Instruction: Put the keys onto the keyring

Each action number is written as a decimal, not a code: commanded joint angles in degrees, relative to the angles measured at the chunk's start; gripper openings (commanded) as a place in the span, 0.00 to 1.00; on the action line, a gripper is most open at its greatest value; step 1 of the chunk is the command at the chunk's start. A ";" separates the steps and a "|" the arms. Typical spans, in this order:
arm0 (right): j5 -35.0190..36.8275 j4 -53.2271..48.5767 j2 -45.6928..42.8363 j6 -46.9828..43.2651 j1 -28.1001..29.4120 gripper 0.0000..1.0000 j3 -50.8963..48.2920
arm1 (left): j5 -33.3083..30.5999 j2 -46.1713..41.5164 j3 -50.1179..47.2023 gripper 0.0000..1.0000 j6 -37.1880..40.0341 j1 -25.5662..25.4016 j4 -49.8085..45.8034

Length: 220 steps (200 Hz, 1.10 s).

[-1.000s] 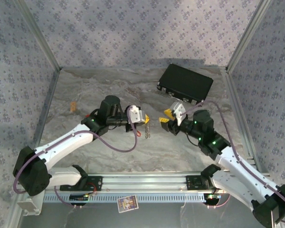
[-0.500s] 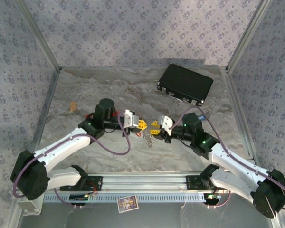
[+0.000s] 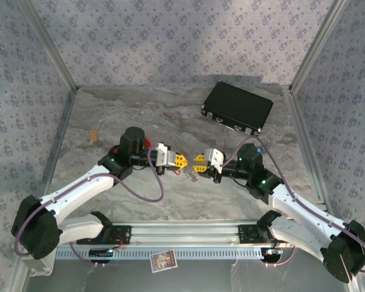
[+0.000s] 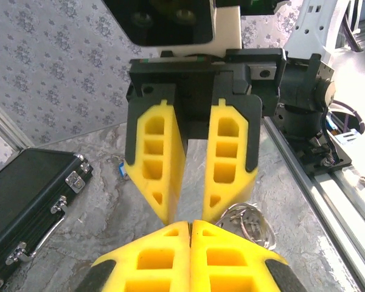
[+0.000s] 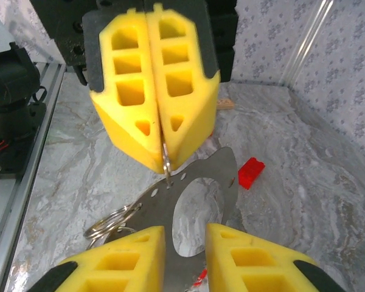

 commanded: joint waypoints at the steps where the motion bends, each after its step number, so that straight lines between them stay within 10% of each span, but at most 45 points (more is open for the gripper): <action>1: 0.97 -0.37 1.76 -1.80 1.56 0.24 2.98 | 1.96 -1.81 -0.48 0.00 1.40 0.21 0.86; 220: -6.07 5.23 6.14 0.04 0.22 0.23 4.35 | 1.53 -2.52 -2.27 0.00 0.20 0.53 4.10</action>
